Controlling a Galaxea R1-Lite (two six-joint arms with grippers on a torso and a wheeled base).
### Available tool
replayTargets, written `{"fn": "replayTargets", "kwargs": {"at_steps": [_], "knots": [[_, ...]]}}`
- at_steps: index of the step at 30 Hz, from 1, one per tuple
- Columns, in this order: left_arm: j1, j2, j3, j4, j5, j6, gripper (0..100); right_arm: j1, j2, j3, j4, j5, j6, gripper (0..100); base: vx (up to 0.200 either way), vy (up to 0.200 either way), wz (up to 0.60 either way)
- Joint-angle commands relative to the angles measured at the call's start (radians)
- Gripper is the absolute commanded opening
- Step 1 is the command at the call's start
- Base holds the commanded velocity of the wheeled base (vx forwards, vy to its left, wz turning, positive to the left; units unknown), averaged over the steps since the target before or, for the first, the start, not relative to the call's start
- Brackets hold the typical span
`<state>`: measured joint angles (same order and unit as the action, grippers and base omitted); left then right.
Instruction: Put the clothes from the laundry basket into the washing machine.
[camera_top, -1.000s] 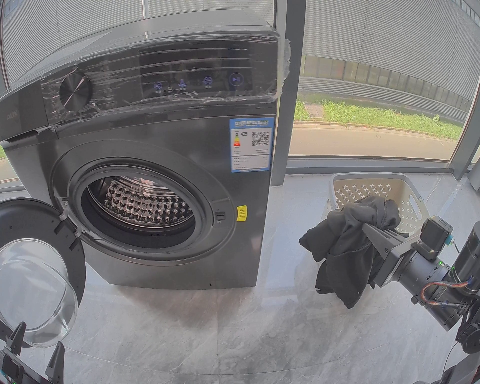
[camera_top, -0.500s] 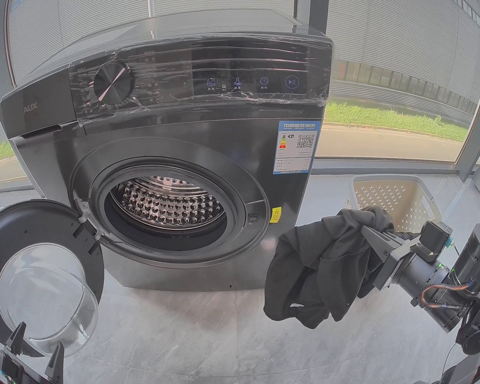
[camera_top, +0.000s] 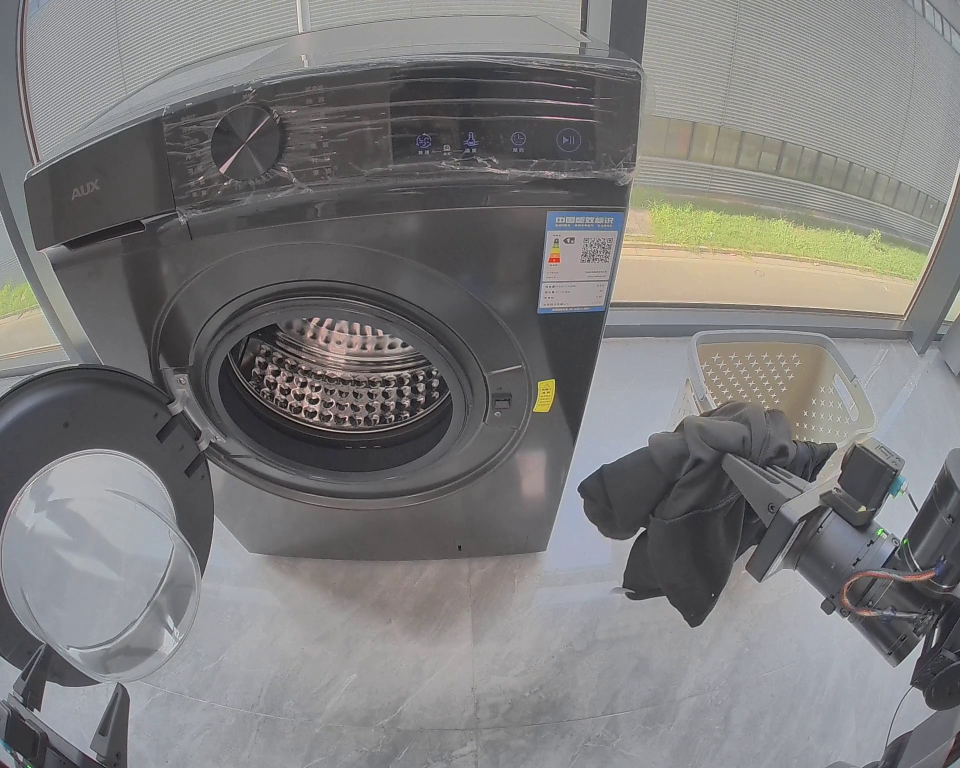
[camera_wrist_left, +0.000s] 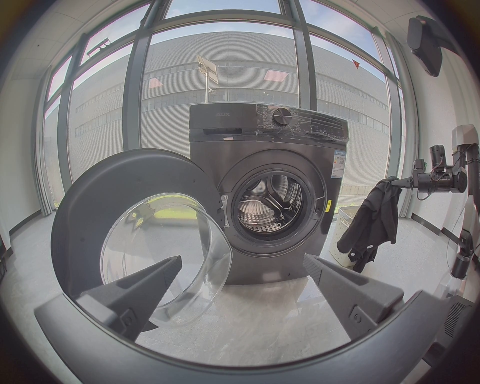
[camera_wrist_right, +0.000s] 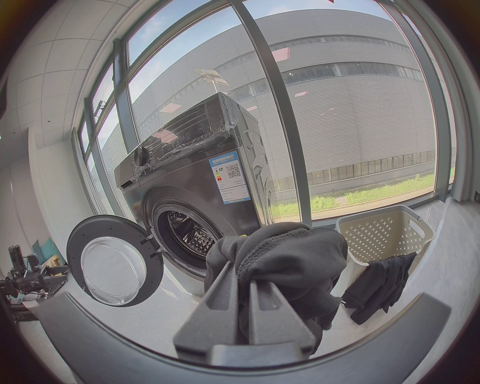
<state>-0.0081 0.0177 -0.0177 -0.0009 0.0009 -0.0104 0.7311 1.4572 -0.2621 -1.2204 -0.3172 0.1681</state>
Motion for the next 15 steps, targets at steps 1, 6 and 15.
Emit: {"fn": "replayTargets", "kwargs": {"at_steps": [1, 6, 15], "knots": [[0.000, -0.015, 0.015, -0.001, 0.001, 0.000, 100, 0.002, 0.002, 0.000, -0.001, 0.000, 0.001, 0, 0.000, 0.000, 0.00], [0.000, -0.015, 0.015, -0.001, -0.001, 0.000, 100, 0.002, 0.002, 0.000, 0.001, 0.000, 0.001, 0, 0.000, 0.080, 0.00], [0.000, -0.015, 0.015, -0.001, 0.001, 0.000, 100, 0.002, 0.002, 0.001, 0.001, 0.000, 0.001, 0, 0.000, 0.200, 0.00]]}}
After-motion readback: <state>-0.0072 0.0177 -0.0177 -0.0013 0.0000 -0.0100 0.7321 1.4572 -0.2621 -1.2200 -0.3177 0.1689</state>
